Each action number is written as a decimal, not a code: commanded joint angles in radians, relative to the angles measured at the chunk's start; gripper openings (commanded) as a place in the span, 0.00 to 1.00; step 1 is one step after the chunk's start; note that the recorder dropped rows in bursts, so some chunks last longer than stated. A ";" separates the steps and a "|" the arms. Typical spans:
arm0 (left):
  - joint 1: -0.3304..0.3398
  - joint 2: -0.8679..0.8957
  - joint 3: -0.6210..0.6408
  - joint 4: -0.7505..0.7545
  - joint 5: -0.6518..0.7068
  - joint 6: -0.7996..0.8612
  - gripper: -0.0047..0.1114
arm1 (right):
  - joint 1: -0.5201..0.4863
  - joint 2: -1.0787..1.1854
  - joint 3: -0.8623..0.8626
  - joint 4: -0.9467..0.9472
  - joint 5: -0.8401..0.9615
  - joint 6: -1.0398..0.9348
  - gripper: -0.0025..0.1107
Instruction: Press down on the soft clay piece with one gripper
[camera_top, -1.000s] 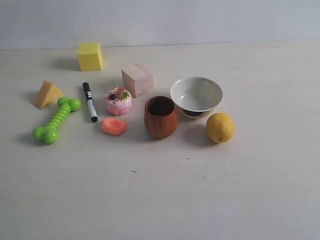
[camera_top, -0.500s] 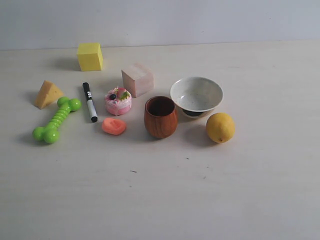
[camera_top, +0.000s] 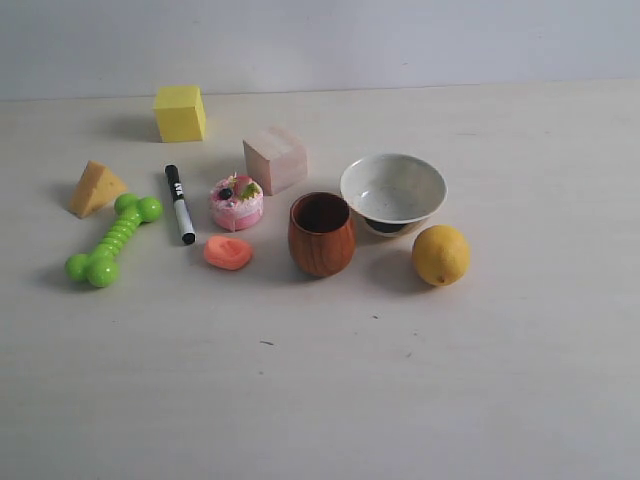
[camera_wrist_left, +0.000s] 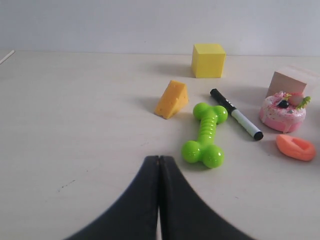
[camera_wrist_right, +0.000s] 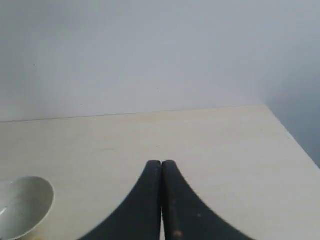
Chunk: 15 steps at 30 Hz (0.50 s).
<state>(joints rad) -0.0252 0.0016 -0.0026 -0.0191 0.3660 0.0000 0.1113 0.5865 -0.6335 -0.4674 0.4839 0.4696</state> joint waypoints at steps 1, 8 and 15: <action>-0.005 -0.002 0.003 -0.006 -0.011 0.005 0.04 | -0.102 -0.070 0.072 0.053 -0.095 -0.064 0.02; -0.005 -0.002 0.003 -0.006 -0.011 0.005 0.04 | -0.146 -0.257 0.230 0.056 -0.139 -0.069 0.02; -0.005 -0.002 0.003 -0.006 -0.011 0.005 0.04 | -0.146 -0.357 0.311 0.069 -0.143 -0.067 0.02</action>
<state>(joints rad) -0.0252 0.0016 -0.0026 -0.0191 0.3660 0.0000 -0.0287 0.2410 -0.3414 -0.4091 0.3559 0.4077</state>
